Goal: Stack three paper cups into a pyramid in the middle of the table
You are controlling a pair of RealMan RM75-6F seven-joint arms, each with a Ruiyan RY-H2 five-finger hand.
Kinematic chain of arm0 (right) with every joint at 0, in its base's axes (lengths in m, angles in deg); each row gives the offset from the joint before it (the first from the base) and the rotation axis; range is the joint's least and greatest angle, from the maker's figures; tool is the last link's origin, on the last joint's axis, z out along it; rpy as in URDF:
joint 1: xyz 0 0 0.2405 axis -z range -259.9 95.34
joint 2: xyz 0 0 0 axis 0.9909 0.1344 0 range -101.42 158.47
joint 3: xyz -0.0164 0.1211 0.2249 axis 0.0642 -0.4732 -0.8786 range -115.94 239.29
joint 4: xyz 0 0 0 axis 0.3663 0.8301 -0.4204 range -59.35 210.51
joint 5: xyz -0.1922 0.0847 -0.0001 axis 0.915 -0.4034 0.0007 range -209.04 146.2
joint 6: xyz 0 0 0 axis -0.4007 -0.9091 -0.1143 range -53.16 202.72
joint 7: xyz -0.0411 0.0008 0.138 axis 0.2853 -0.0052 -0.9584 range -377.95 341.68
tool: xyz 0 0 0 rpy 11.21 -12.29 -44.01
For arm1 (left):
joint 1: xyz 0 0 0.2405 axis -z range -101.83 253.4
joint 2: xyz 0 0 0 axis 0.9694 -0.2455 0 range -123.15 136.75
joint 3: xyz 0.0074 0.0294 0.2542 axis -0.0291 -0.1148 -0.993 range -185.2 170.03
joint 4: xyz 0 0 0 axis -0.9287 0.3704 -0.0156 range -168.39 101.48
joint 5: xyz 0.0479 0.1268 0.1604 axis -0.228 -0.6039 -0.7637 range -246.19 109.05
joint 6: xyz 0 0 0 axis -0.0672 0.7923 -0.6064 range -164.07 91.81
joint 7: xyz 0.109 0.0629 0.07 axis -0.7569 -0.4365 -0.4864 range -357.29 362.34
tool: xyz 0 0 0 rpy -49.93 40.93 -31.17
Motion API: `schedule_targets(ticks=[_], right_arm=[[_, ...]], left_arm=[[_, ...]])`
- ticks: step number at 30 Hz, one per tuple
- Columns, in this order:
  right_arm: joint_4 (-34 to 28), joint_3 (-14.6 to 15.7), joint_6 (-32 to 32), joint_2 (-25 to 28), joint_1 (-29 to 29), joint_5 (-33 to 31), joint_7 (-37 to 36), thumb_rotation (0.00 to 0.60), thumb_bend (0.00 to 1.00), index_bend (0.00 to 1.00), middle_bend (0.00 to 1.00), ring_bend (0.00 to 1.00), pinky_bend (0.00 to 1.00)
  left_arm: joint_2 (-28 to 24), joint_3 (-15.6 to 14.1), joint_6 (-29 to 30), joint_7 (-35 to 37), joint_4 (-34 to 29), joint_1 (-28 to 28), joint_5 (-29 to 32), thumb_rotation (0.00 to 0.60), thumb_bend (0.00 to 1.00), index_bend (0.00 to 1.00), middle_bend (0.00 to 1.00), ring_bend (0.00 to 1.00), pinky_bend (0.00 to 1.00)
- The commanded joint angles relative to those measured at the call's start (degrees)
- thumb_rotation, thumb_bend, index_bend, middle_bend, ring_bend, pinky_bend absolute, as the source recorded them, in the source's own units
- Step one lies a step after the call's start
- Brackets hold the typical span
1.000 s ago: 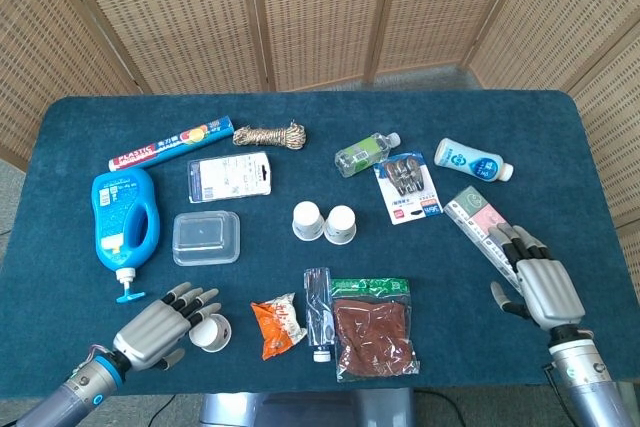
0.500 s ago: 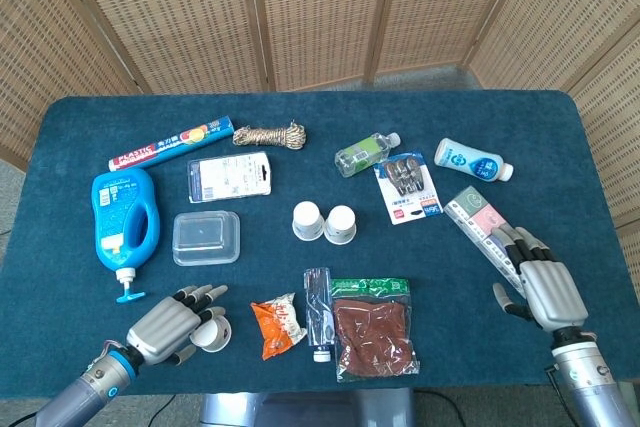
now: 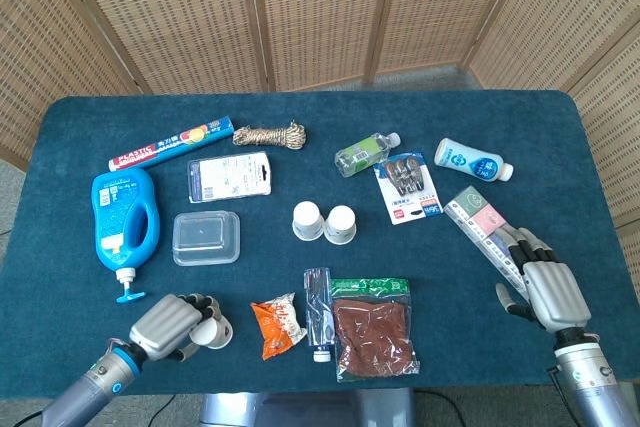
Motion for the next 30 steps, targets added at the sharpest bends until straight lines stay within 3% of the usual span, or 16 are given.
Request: schedule_targets(ticks=[1, 5, 11, 16, 21, 30], right_arm=[[0.08, -0.03, 0.08, -0.07, -0.04, 0.02, -0.10, 0.600, 0.48, 0.06, 0.06, 0.00, 0.15], [0.24, -0.09, 0.38, -0.28, -0.22, 0.04, -0.22, 0.600, 0.48, 0.06, 0.06, 0.00, 0.15], [0.40, -0.15, 1.06, -0.87, -0.70, 0.15, -0.14, 0.600, 0.48, 0.06, 0.06, 0.00, 0.15], [0.48, 0.05, 1.64, -1.35, -1.00, 0.32, 0.14, 0.600, 0.48, 0.06, 0.06, 0.00, 0.15], [0.37, 0.39, 0.83, -1.47, -0.69, 1.58, 0.12, 0.600, 0.48, 0.06, 0.06, 0.00, 0.15], [-0.28, 1.23, -0.98, -0.41, 0.69, 2.82, 0.00, 0.600, 0.48, 0.06, 0.06, 0.00, 0.15]], left_arm=[[-1.79, 1.25, 1.60, 2.19, -0.83, 0.06, -0.62, 0.600, 0.44, 0.41, 0.29, 0.30, 0.53], [-5.31, 3.08, 3.76, 5.50, -3.36, 0.41, -1.94, 0.600, 0.44, 0.41, 0.29, 0.30, 0.54], [-11.11, 8.75, 4.62, 12.62, -6.64, 3.34, -1.25, 0.600, 0.44, 0.43, 0.29, 0.30, 0.54], [-13.71, 15.47, -1.21, 16.75, -7.40, 9.68, 6.56, 0.600, 0.44, 0.42, 0.27, 0.30, 0.54], [-11.24, 20.42, -8.08, 14.84, -3.39, 17.81, 18.45, 0.600, 0.44, 0.38, 0.24, 0.29, 0.53], [0.23, 23.42, -11.40, 7.09, 7.57, 31.44, 37.32, 0.600, 0.44, 0.38, 0.22, 0.24, 0.49]])
